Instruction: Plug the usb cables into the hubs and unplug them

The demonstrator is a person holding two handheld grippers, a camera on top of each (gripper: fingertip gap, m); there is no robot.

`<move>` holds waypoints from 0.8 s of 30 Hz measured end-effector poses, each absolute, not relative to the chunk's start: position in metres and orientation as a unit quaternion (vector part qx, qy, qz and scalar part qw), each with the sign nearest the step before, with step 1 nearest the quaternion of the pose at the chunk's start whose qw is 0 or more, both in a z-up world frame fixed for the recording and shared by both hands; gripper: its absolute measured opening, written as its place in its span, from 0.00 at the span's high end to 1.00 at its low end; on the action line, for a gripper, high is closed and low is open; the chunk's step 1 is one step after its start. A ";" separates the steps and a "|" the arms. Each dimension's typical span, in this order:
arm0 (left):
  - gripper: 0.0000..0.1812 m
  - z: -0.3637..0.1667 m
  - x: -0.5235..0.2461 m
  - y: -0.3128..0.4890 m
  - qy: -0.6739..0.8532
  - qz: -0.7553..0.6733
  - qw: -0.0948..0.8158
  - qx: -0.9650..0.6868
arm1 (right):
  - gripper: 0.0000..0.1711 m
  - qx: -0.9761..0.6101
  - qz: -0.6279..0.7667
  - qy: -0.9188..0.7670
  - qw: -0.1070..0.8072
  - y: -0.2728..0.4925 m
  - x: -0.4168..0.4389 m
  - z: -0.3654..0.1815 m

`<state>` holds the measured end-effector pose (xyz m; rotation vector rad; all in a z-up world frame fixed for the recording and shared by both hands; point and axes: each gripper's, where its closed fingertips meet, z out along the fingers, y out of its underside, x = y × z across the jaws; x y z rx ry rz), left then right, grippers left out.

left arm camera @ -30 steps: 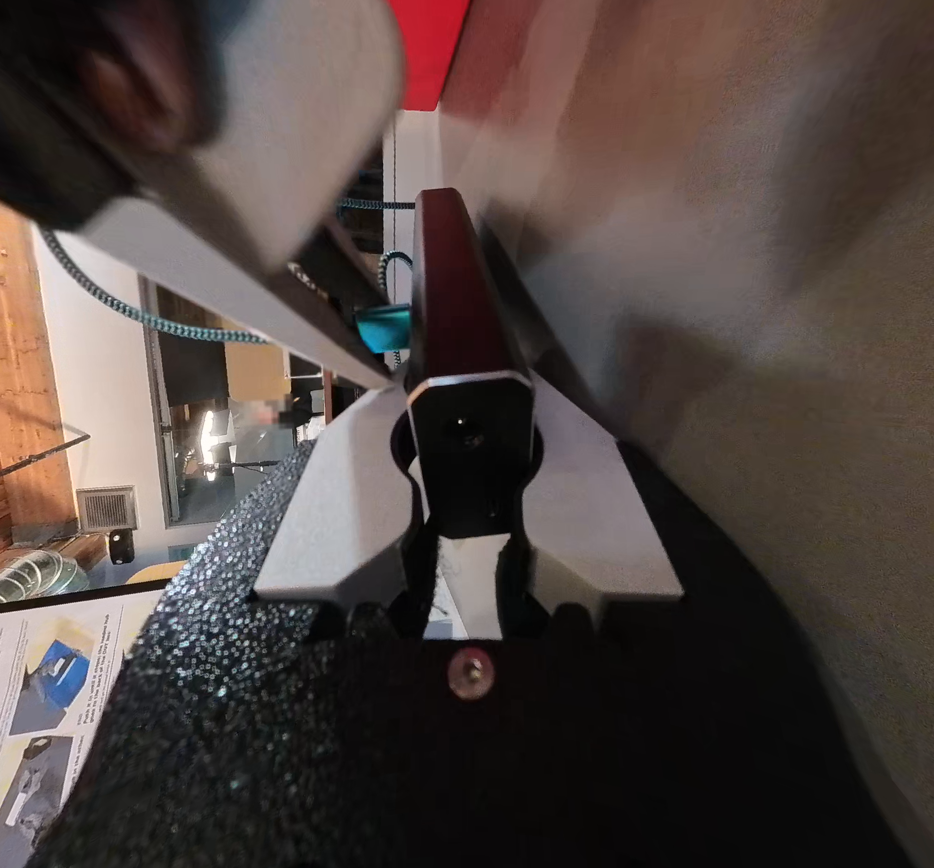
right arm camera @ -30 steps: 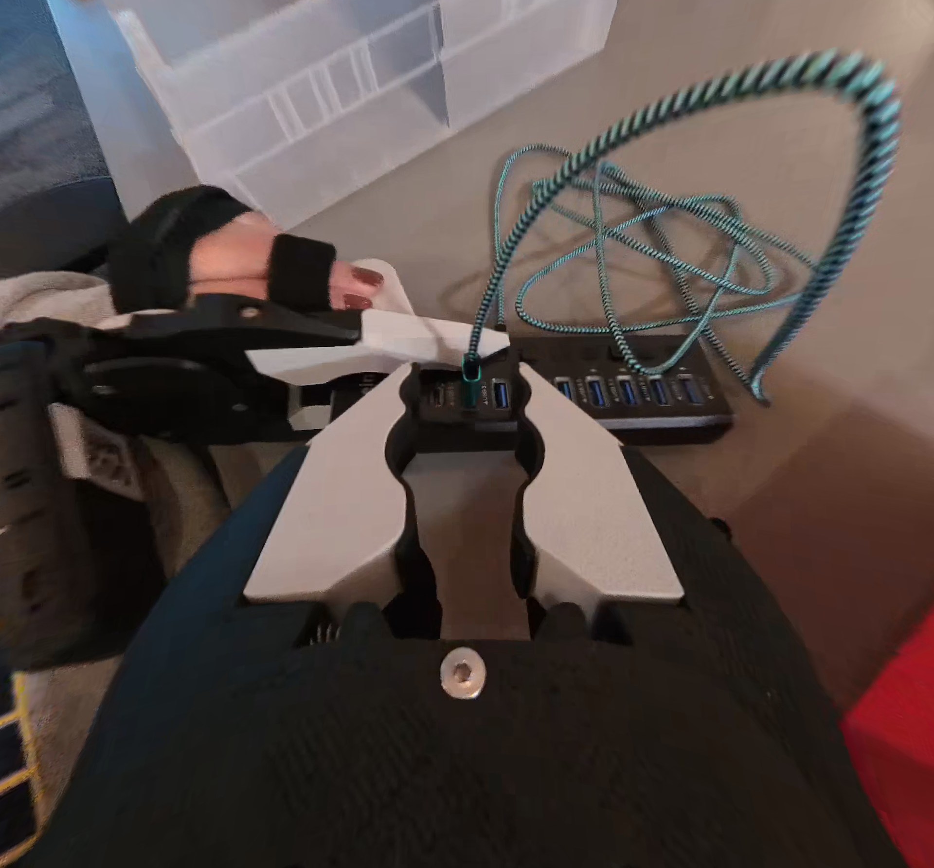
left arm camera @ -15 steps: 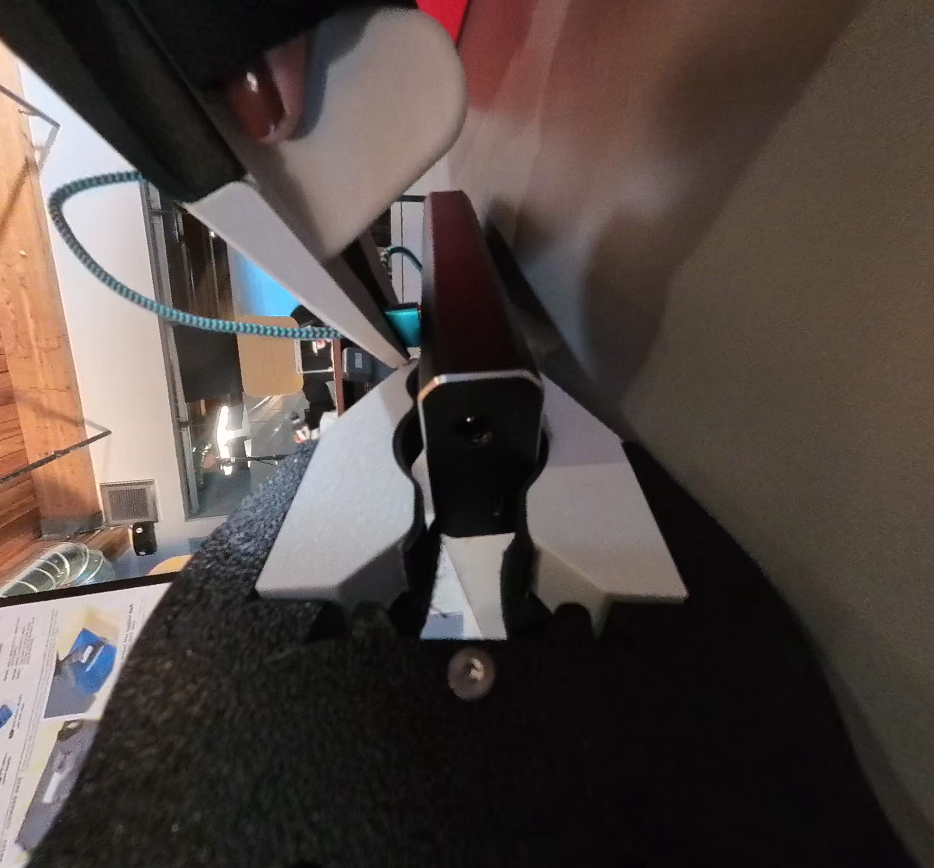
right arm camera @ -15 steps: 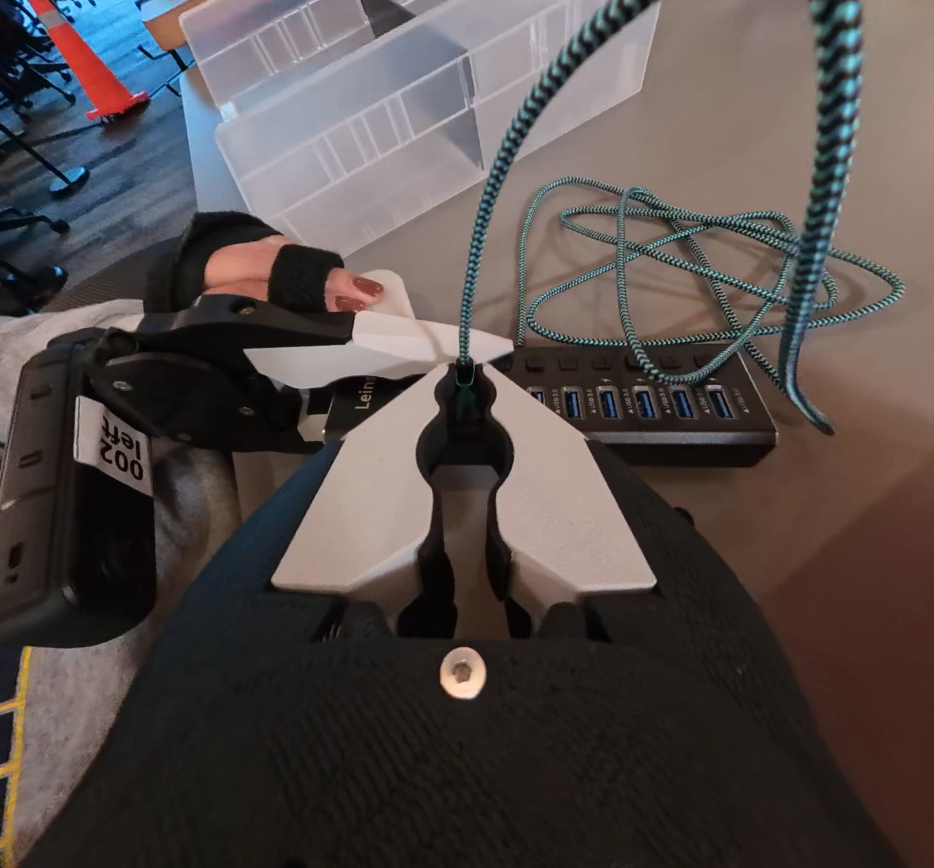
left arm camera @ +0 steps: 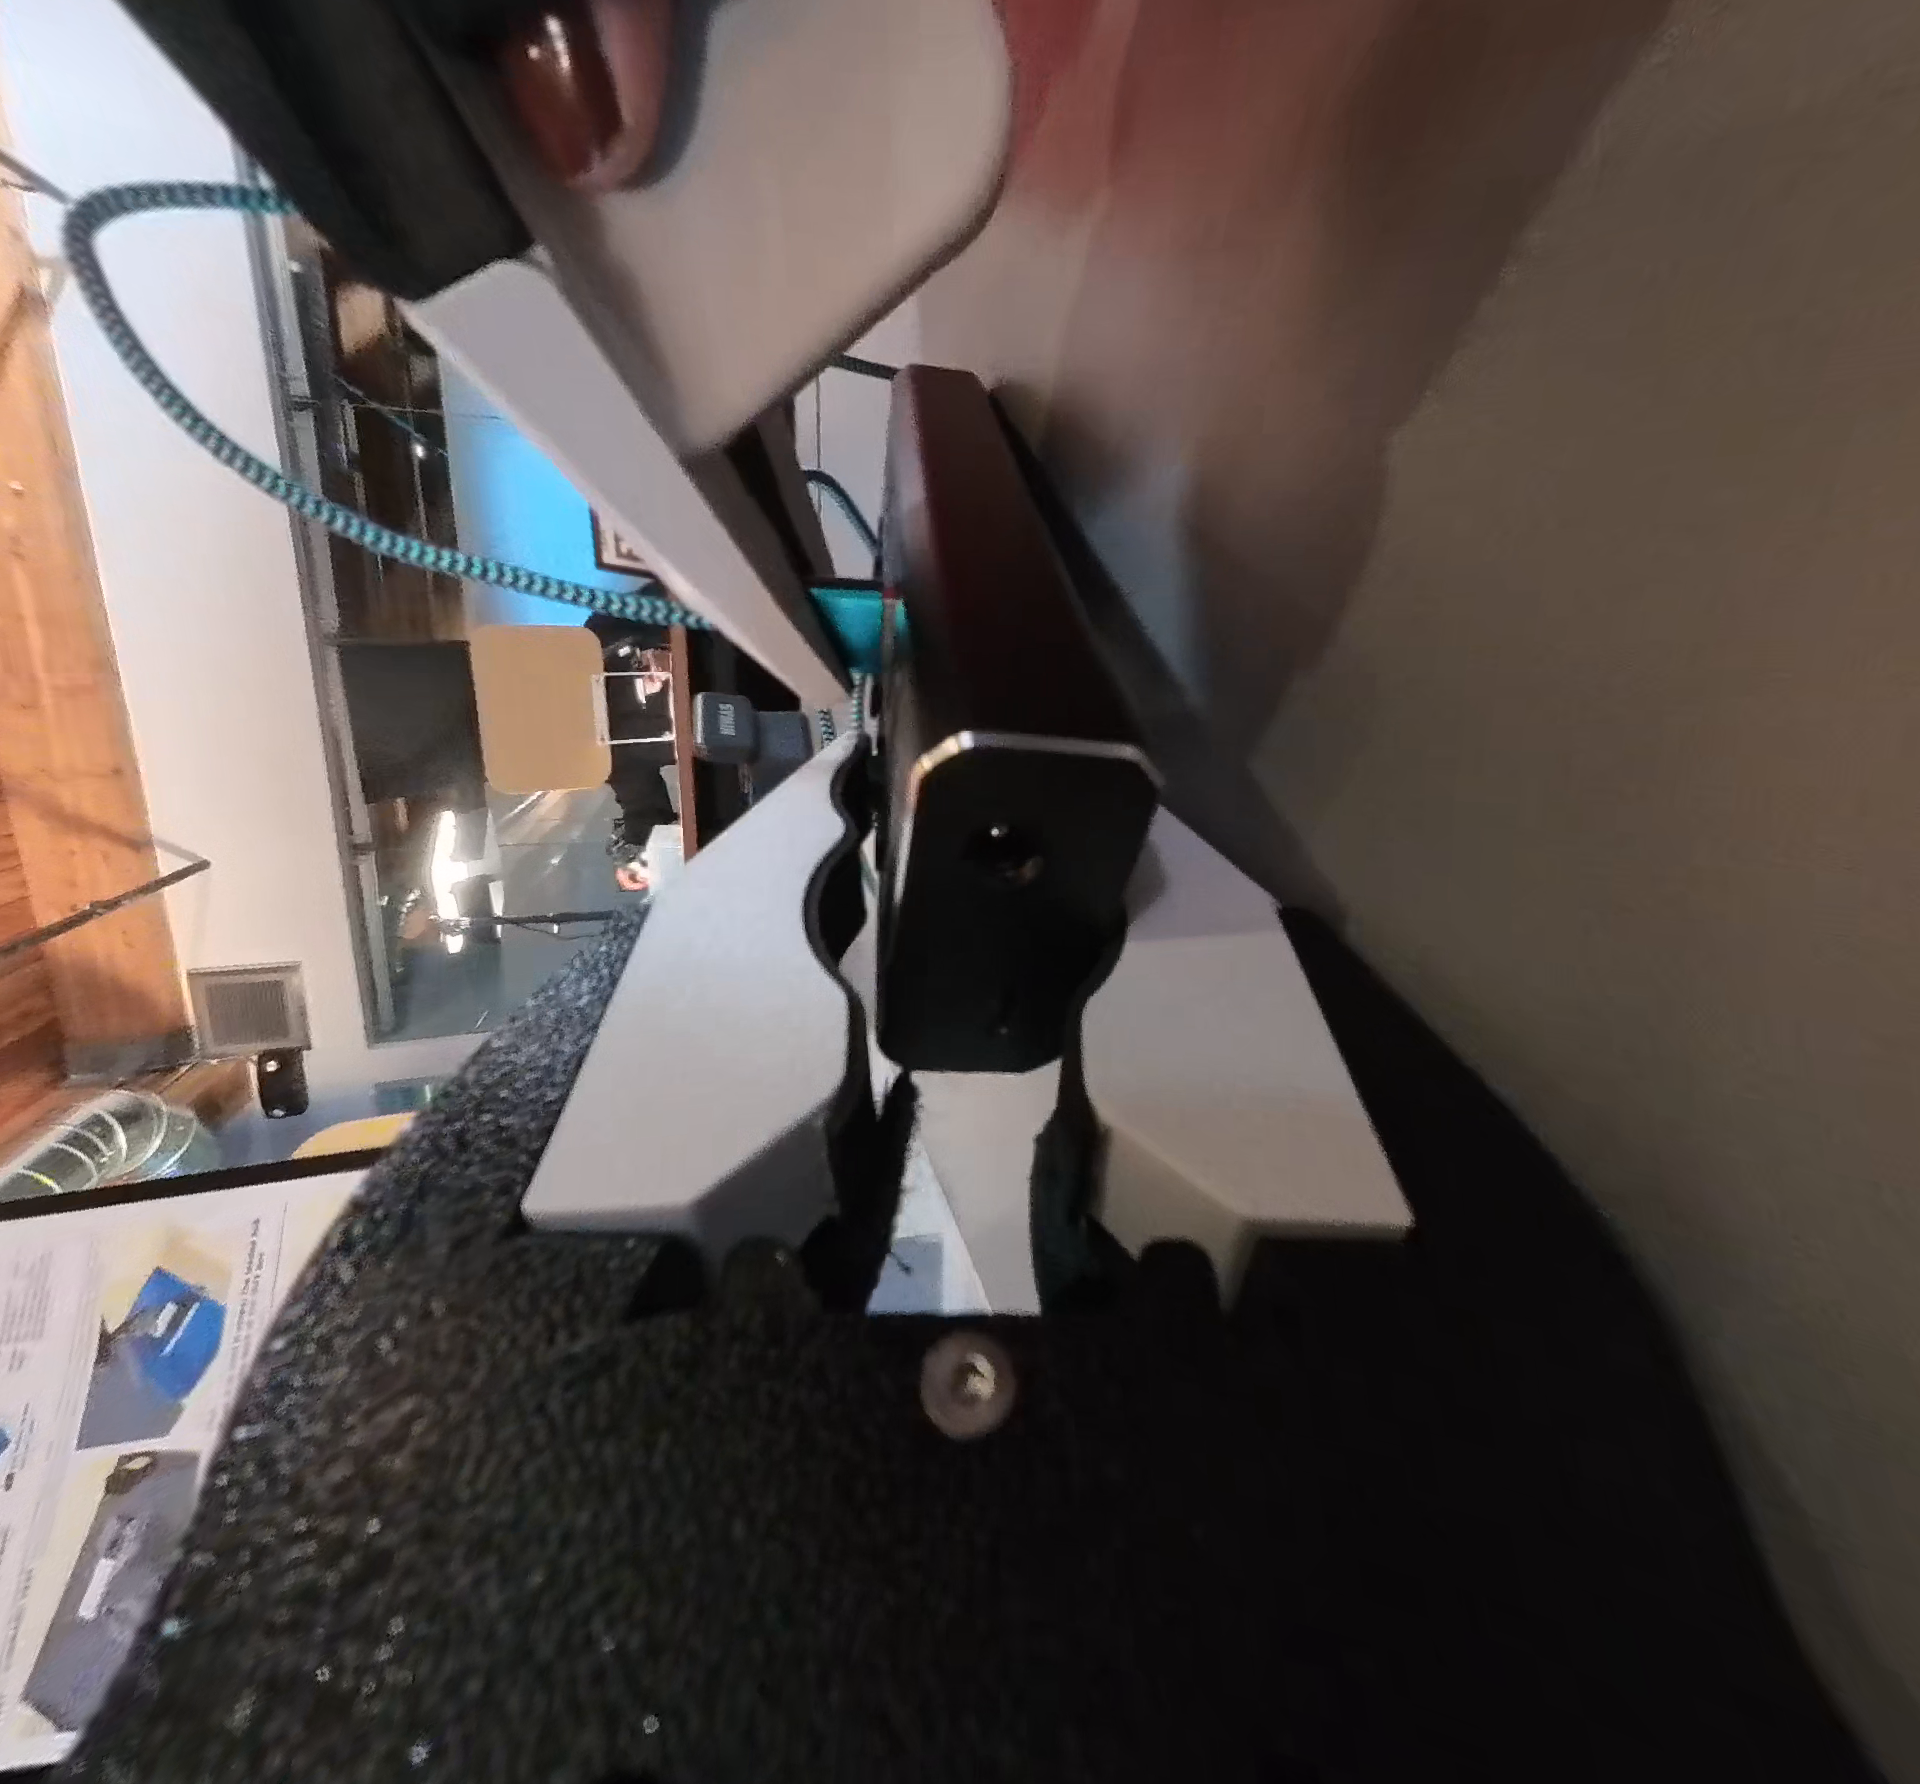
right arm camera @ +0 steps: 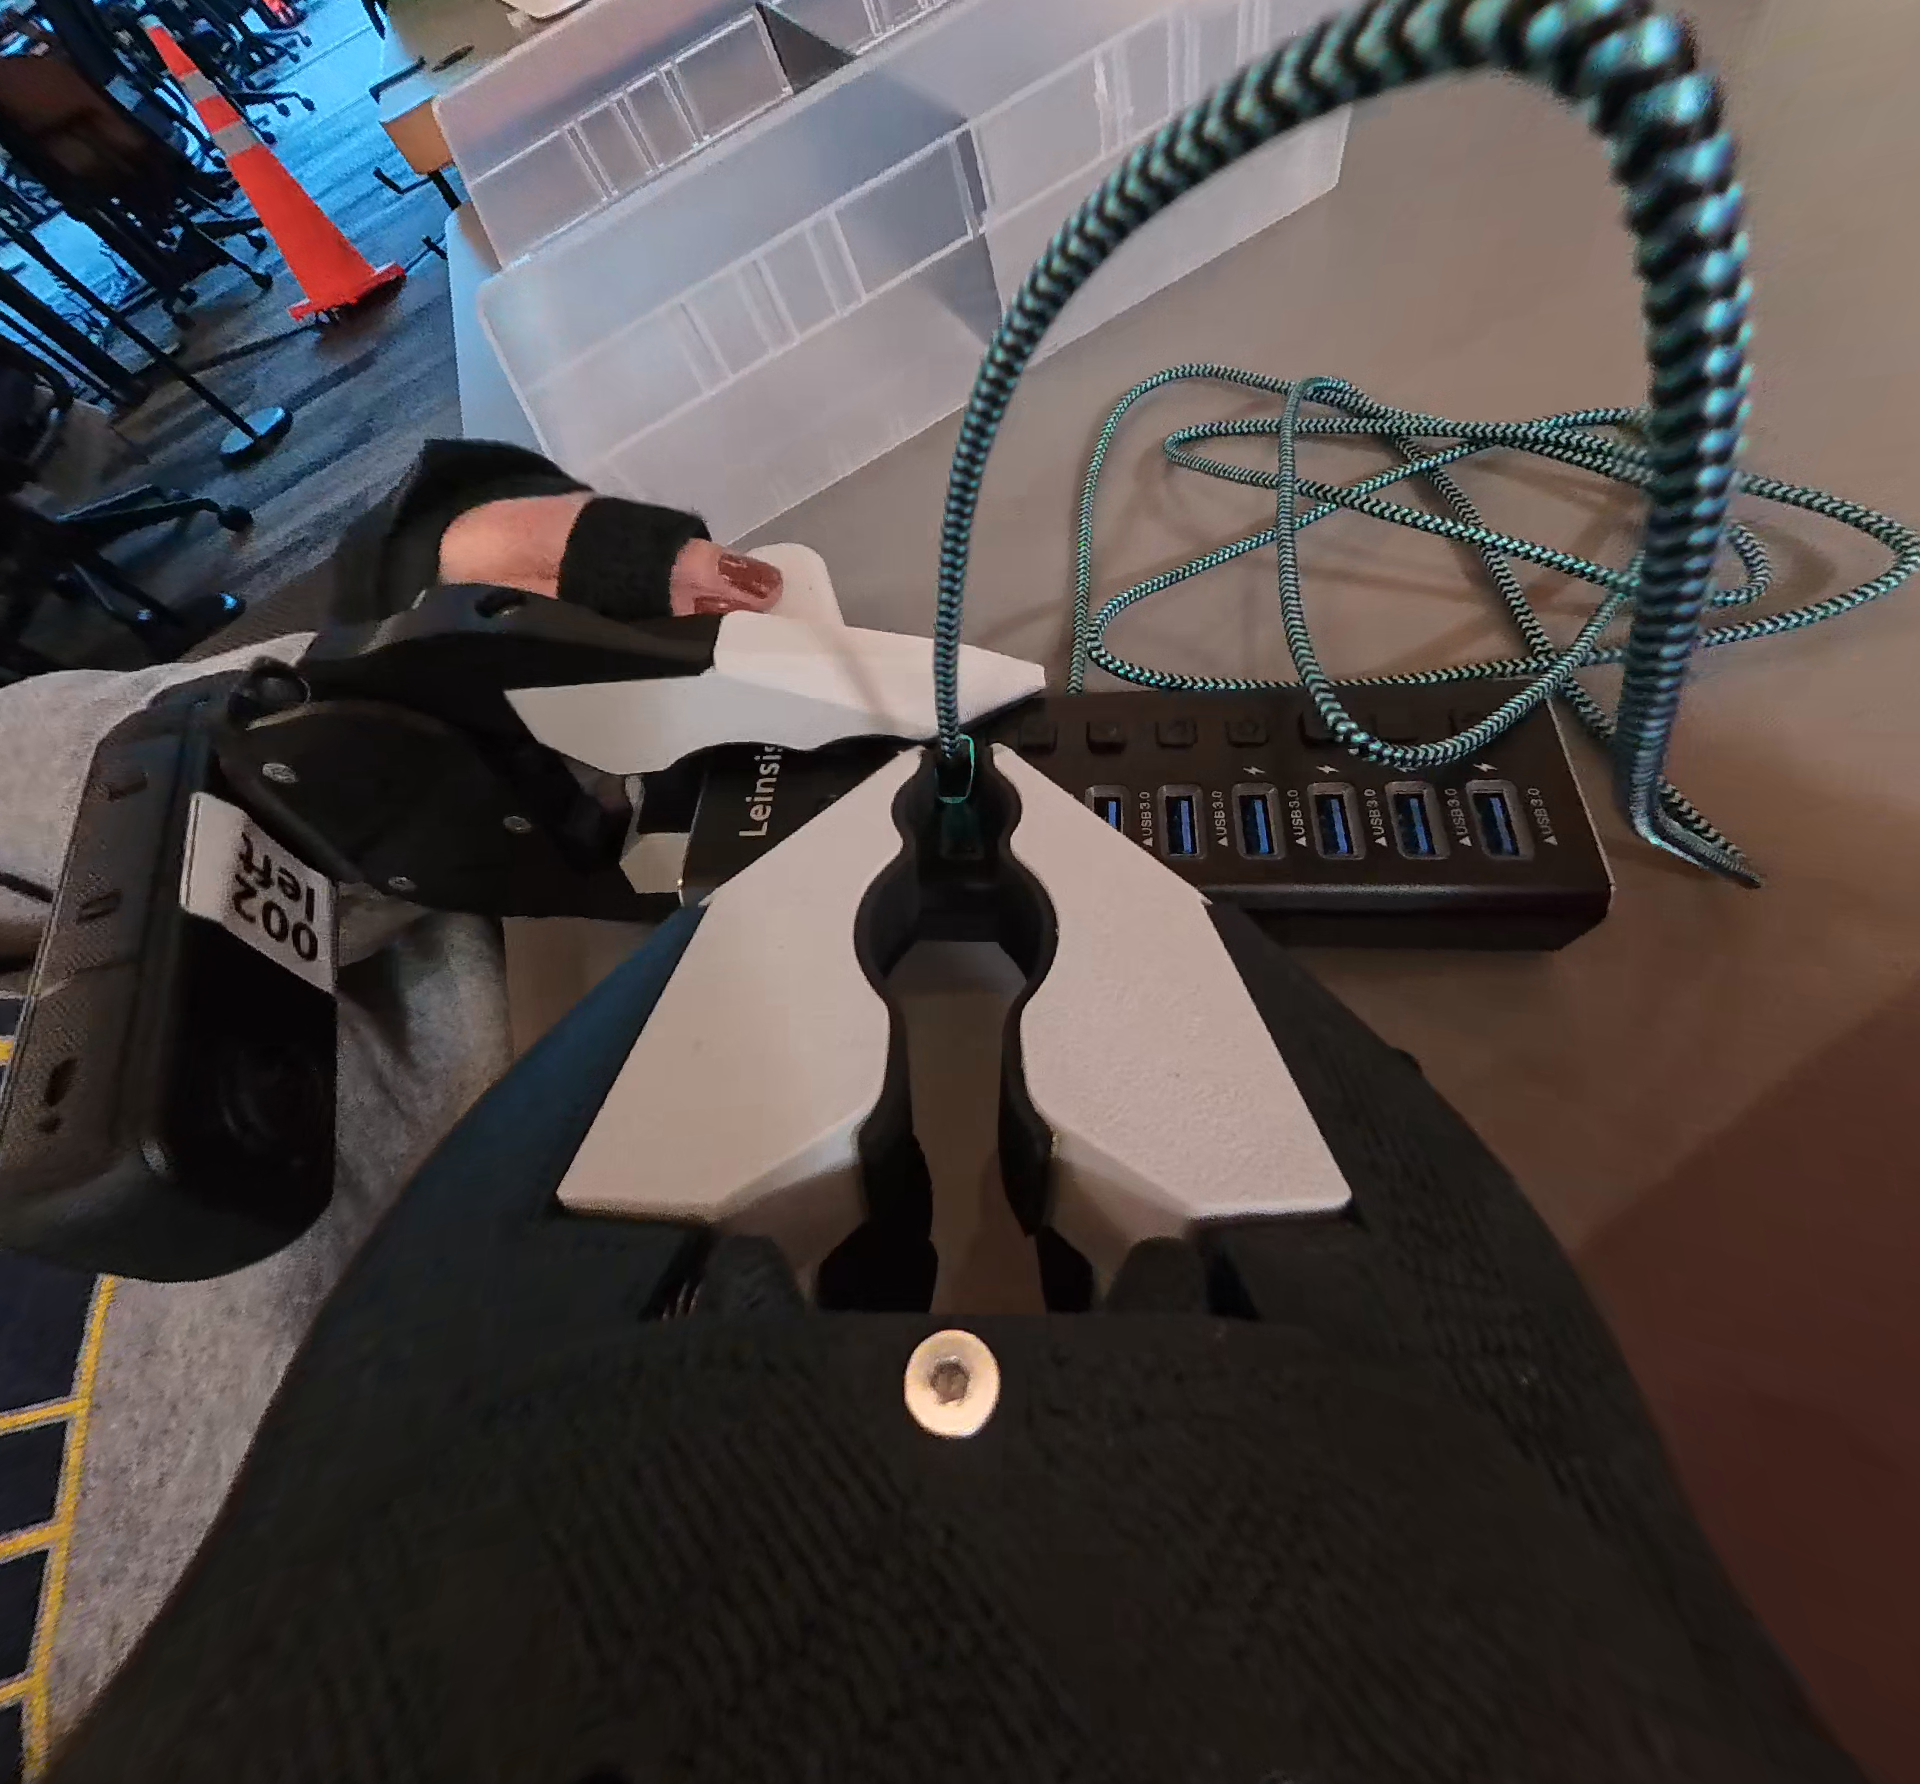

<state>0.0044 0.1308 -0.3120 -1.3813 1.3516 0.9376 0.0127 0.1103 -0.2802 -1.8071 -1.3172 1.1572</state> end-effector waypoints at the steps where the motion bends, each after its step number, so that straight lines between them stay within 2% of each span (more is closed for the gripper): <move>1: 0.82 -0.313 0.005 0.131 0.555 0.381 0.476 -0.566 | 0.97 -0.683 0.441 -0.496 0.306 0.110 0.013 -0.280; 6: 0.83 -0.313 0.004 0.131 0.555 0.383 0.475 -0.565 | 0.97 -0.683 0.459 -0.480 0.303 0.111 0.010 -0.279; 10: 0.84 -0.313 0.000 0.132 0.547 0.396 0.466 -0.572 | 0.97 -0.674 0.414 -0.500 0.353 0.113 0.006 -0.278; 14: 0.84 -0.313 -0.004 0.133 0.538 0.398 0.464 -0.580 | 0.98 -0.675 0.468 -0.443 0.358 0.116 0.002 -0.274; 18: 0.84 -0.316 -0.006 0.133 0.530 0.389 0.463 -0.594 | 0.98 -0.648 0.369 -0.507 0.432 0.116 -0.002 -0.273; 21: 0.84 -0.315 -0.006 0.133 0.530 0.392 0.464 -0.592 | 0.98 -0.651 0.424 -0.468 0.421 0.116 -0.001 -0.271; 24: 0.84 -0.315 -0.006 0.134 0.529 0.393 0.464 -0.593 | 0.98 -0.652 0.415 -0.465 0.432 0.118 0.000 -0.271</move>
